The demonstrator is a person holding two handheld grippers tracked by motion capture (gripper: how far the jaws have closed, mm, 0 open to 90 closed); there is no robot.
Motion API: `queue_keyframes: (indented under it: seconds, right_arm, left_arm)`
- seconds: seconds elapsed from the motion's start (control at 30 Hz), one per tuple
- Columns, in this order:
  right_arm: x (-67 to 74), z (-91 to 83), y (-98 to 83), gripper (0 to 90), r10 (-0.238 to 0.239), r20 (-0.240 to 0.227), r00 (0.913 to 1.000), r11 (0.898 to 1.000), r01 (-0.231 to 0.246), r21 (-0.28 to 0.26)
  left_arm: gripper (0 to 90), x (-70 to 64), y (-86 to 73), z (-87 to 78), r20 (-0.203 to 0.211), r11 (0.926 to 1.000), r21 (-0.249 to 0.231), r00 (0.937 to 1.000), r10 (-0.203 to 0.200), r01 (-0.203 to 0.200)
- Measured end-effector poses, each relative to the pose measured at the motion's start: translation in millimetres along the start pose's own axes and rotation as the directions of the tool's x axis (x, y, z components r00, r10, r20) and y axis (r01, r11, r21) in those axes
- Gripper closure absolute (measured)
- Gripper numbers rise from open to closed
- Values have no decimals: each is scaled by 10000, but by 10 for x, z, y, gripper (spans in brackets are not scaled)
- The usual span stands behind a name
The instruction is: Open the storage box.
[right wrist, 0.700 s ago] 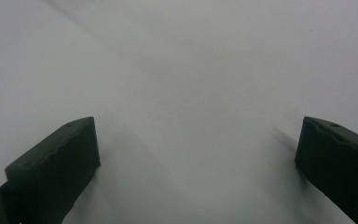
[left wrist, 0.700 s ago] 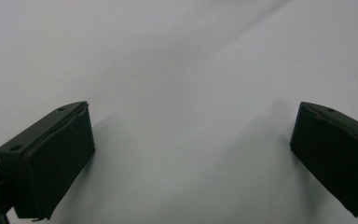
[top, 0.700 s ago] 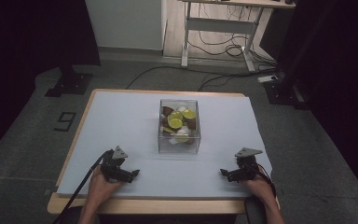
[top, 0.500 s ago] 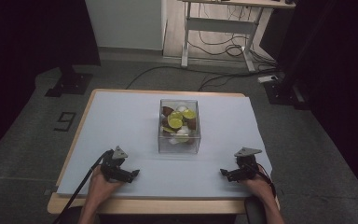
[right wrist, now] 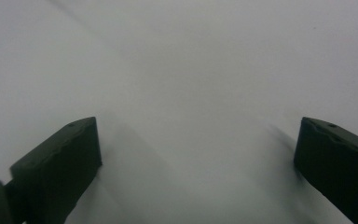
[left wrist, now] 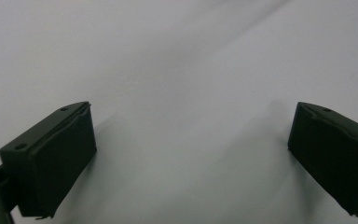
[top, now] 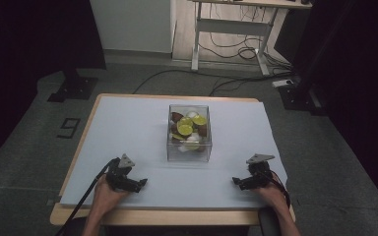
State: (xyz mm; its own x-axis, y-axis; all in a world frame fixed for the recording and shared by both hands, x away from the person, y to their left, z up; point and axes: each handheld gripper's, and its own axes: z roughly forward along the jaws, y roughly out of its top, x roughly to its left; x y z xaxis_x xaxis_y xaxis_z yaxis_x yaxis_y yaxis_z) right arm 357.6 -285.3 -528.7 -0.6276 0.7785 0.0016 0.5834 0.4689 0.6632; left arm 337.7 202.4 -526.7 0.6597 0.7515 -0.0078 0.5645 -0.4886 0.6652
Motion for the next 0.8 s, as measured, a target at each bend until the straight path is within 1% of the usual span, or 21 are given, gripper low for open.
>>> queue_keyframes:
  seconds: [0.03,0.07,0.1,0.23,0.33,0.37,0.4,0.47,0.53,0.6,0.7,0.77,0.8]
  right_arm:
    - [1,-5,15,54,-32,51,10000,10000,32,-22]
    - [1,-5,15,54,-32,51,10000,10000,32,-22]
    - [2,-11,23,55,-27,45,10000,10000,27,-72]
    - [-2,-55,49,60,30,-61,10000,9996,-32,-279]
    - [-21,-85,67,63,0,-120,9999,9992,-5,-410]
    - [-20,-98,76,67,80,-153,9999,9989,-87,-460]
    - [-16,-128,102,72,-1,-220,9998,9981,-13,-619]
    - [-11,-137,112,71,-25,-218,9998,9975,10,-702]
    - [11,-155,143,71,-78,-323,9994,9964,50,-846]
    - [41,-158,175,71,-161,-383,9991,9959,126,-893]
    - [106,-145,250,72,-369,-592,9976,9959,318,-846]
    - [116,-144,264,72,-410,-636,9971,9958,356,-838]
    - [129,-143,281,74,-512,-676,9964,9950,451,-886]
  left_arm:
    - [37,-9,5,-4,102,10000,-47,9999,-11,11]
    - [41,-9,5,-4,102,10000,-47,9999,-11,11]
    - [41,-14,10,-8,193,9999,-102,9998,-27,29]
    - [68,-37,48,-31,433,9997,-253,9991,41,-30]
    - [106,-46,83,-60,817,9990,-455,9967,0,37]
    - [116,-52,99,-72,908,9985,-542,9959,12,37]
    - [123,-58,112,-80,927,9981,-614,9957,31,26]
    - [127,-68,140,-92,977,9974,-714,9952,86,-16]
    - [138,-82,164,-102,980,9968,-798,9951,148,-70]
    - [141,-95,194,-109,1101,9960,-889,9938,159,-61]
    - [149,-118,234,-117,1102,9953,-954,9935,293,-187]
    - [153,-132,259,-121,1128,9950,-978,9931,333,-223]
    - [158,-139,272,-123,1162,9942,-1044,9925,385,-264]
